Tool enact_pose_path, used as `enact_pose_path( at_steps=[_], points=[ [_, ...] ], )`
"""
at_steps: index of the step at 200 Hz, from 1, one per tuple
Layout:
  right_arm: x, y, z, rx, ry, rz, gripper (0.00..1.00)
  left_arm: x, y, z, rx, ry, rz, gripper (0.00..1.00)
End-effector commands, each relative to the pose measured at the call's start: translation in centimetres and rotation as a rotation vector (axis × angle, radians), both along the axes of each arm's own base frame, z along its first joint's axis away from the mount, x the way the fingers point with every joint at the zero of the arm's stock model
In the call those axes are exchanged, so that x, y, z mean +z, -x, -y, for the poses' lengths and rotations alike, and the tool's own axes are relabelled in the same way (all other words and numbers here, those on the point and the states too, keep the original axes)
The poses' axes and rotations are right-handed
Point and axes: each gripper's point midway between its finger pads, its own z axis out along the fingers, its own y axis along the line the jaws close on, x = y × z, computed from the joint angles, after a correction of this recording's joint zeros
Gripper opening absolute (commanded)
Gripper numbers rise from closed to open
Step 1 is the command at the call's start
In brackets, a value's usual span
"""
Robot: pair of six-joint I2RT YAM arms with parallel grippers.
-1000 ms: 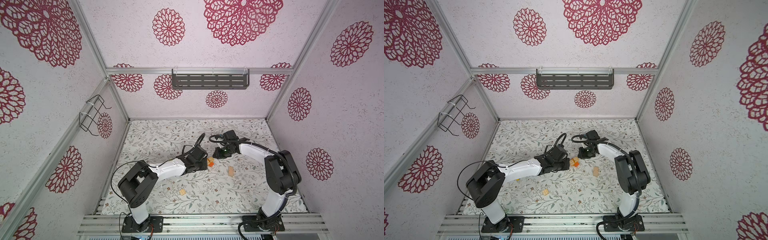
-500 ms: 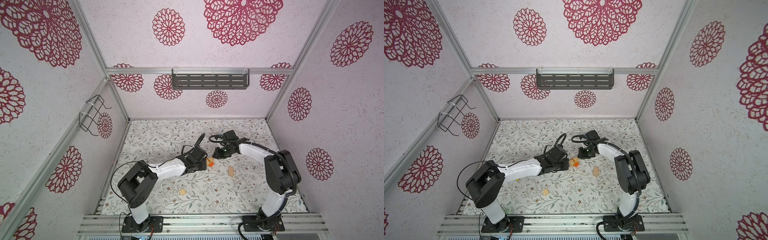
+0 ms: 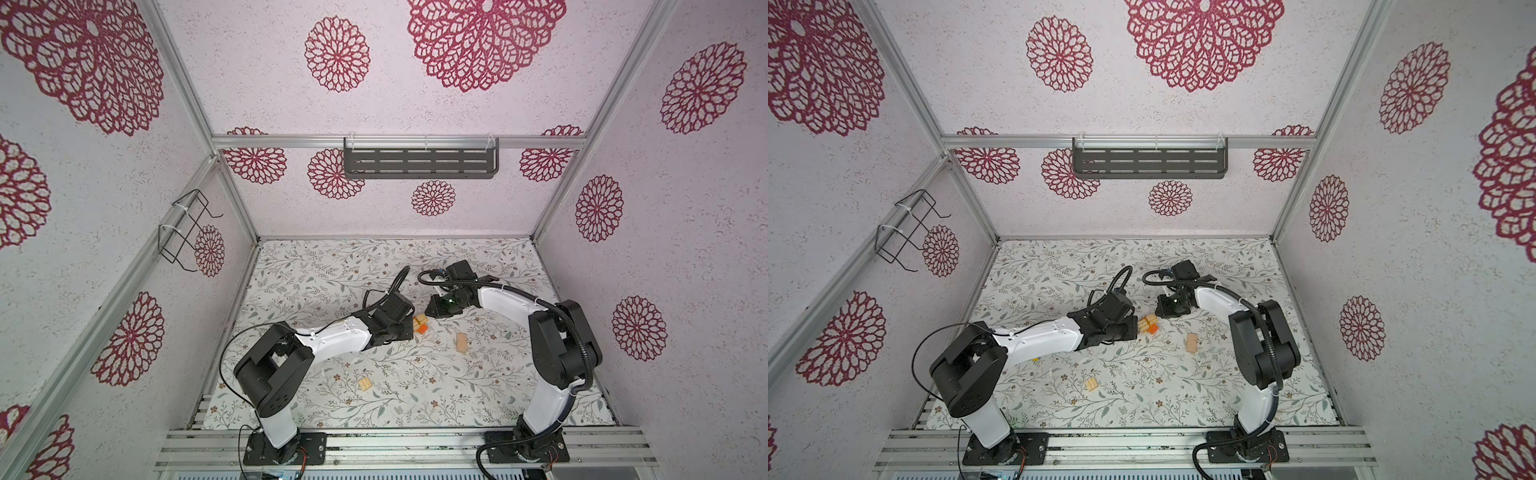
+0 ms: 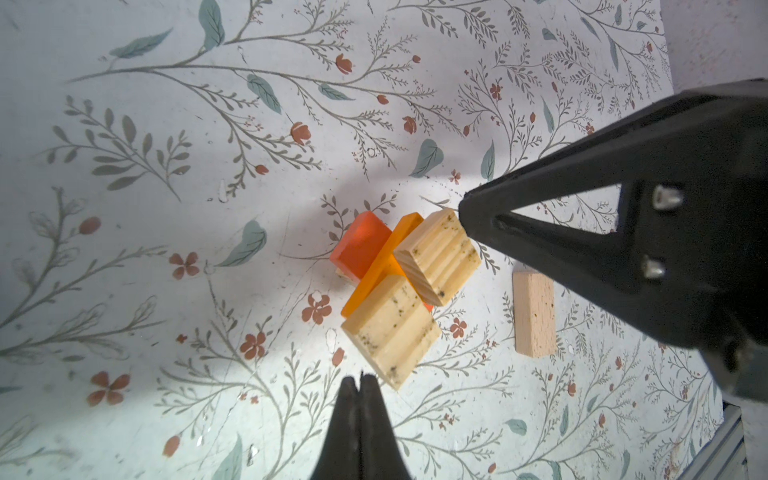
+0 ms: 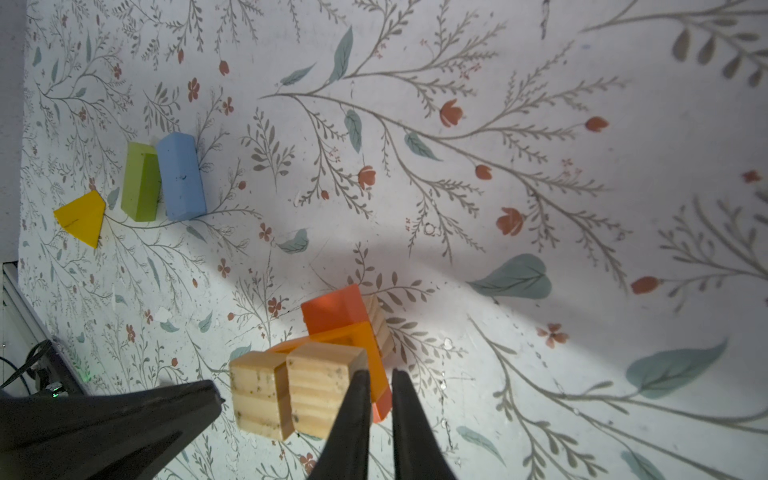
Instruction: Build the wood block tower
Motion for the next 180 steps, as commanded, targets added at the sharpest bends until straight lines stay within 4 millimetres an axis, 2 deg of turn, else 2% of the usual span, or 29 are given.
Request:
enact_pose_path(
  at_steps=[1,180],
  points=[
    [-0.08,-0.01,-0.04,0.015,-0.003,0.007,0.16,0.15,0.15,0.44,-0.004,0.014,0.006,0.00],
    [-0.21,0.02,-0.12,0.018,-0.007,0.003,0.16,0.12,-0.39,1.39,-0.011,0.026,0.005,0.00]
  ],
)
